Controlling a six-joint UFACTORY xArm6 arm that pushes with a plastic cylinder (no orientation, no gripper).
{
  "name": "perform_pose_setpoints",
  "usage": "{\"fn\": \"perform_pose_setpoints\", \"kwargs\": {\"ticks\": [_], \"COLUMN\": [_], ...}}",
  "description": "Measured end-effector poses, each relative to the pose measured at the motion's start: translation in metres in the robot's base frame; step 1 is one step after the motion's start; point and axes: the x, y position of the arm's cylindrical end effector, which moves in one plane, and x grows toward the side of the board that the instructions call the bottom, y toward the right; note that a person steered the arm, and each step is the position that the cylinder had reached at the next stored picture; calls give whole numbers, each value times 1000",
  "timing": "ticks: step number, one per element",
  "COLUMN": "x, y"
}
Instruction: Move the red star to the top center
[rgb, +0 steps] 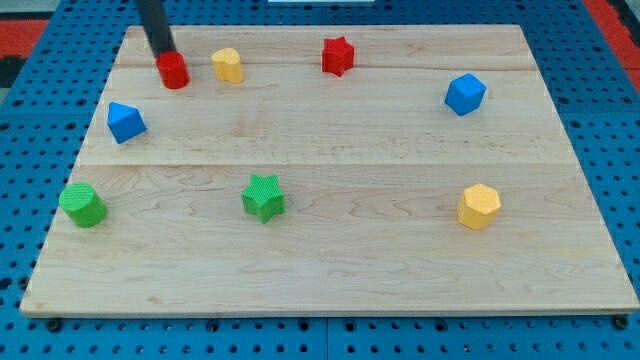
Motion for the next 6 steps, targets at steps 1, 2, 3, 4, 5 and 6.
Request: {"fn": "perform_pose_setpoints", "kwargs": {"ticks": [1,2,3,4,5,6], "x": [-22,19,18,12,17,63], "y": [14,52,73,67,73,105]}}
